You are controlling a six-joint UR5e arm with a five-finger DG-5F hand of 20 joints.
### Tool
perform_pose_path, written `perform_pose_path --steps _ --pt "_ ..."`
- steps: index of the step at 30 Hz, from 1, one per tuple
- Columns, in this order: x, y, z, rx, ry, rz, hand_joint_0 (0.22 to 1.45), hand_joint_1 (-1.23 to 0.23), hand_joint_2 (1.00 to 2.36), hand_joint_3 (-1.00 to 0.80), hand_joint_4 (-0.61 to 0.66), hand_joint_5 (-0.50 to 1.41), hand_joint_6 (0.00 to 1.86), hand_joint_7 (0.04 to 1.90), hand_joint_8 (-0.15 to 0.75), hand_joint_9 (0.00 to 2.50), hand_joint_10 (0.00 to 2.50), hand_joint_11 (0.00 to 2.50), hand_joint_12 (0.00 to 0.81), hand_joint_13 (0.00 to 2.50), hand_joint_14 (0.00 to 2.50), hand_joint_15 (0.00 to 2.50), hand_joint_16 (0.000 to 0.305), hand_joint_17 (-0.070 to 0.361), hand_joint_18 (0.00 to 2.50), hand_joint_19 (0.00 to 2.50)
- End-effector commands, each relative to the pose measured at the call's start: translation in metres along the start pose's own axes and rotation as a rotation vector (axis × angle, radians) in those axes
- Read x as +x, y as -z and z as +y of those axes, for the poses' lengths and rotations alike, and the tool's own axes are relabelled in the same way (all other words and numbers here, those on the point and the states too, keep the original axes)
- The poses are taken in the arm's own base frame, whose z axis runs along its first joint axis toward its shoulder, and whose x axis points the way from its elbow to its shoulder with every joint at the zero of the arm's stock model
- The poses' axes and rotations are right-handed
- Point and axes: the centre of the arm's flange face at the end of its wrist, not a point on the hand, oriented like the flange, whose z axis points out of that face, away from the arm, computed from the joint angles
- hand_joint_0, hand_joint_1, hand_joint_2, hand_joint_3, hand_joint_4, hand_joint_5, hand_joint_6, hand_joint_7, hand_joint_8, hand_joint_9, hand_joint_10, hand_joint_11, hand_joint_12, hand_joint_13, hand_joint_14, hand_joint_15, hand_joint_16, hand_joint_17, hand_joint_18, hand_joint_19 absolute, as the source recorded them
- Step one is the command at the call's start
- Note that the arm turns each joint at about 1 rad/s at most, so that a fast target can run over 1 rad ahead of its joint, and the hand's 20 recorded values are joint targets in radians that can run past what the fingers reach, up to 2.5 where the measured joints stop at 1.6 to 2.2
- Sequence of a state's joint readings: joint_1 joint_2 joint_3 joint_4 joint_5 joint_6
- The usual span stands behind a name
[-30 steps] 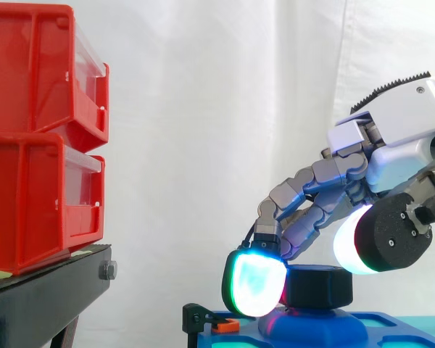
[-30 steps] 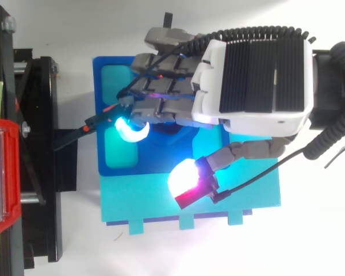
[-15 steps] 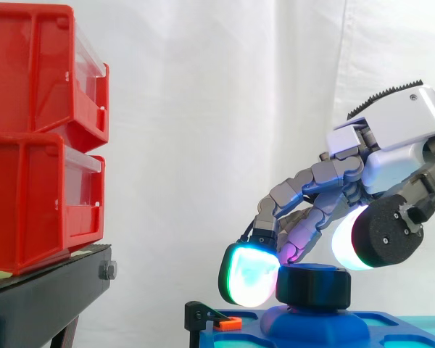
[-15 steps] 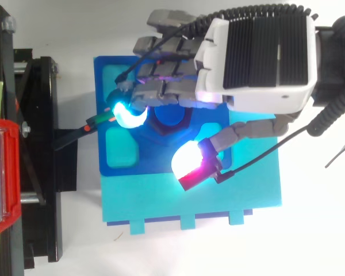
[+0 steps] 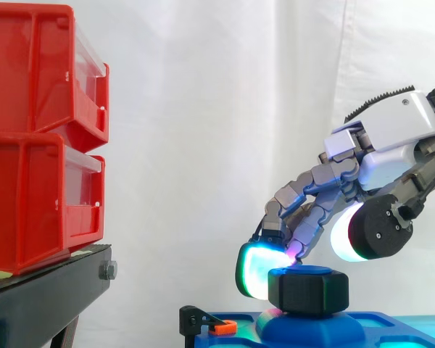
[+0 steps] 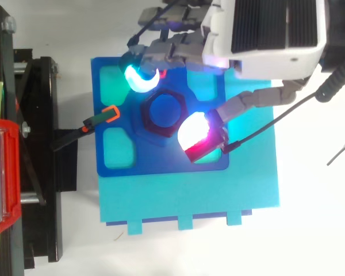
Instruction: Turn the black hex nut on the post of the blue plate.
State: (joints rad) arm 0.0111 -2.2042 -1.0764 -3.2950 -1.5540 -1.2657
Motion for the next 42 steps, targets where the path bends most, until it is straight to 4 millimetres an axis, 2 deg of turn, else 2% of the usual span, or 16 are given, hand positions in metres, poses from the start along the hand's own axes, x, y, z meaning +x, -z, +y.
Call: perform_pose_path --steps 1,10,19,35,40,42 --pt "-0.003 0.002 -0.008 -0.003 -0.003 0.000 0.49 -0.48 1.00 -0.50 0.26 -0.14 0.50 0.82 0.255 0.57 0.00 0.00 0.349 0.30 0.00 0.02 0.053 0.118 0.00 0.02" --pt "-0.027 0.005 -0.006 -0.014 -0.005 -0.017 0.49 -0.48 1.00 -0.50 0.26 -0.14 0.50 0.82 0.258 0.57 0.00 0.00 0.349 0.31 0.00 0.02 0.053 0.119 0.00 0.03" --pt "-0.033 -0.002 0.013 -0.046 -0.001 -0.060 0.49 -0.48 1.00 -0.50 0.26 -0.14 0.50 0.82 0.259 0.58 0.00 0.01 0.350 0.32 0.00 0.02 0.053 0.119 0.00 0.03" --pt "-0.016 -0.013 0.070 -0.068 0.007 -0.072 0.49 -0.48 1.00 -0.50 0.26 -0.14 0.50 0.82 0.264 0.60 0.00 0.01 0.351 0.33 0.00 0.03 0.053 0.119 0.01 0.04" --pt "-0.010 -0.011 0.081 -0.057 0.014 -0.045 0.45 -0.30 1.00 -0.50 0.25 -0.15 0.50 0.80 0.250 0.40 0.00 0.00 0.363 0.04 0.00 0.00 0.060 0.135 0.00 0.00" --pt "-0.007 -0.010 0.084 -0.050 0.017 -0.030 0.44 -0.24 1.00 -0.50 0.24 -0.16 0.50 0.75 0.237 0.36 0.00 0.00 0.360 0.00 0.00 0.00 0.061 0.137 0.00 0.00"
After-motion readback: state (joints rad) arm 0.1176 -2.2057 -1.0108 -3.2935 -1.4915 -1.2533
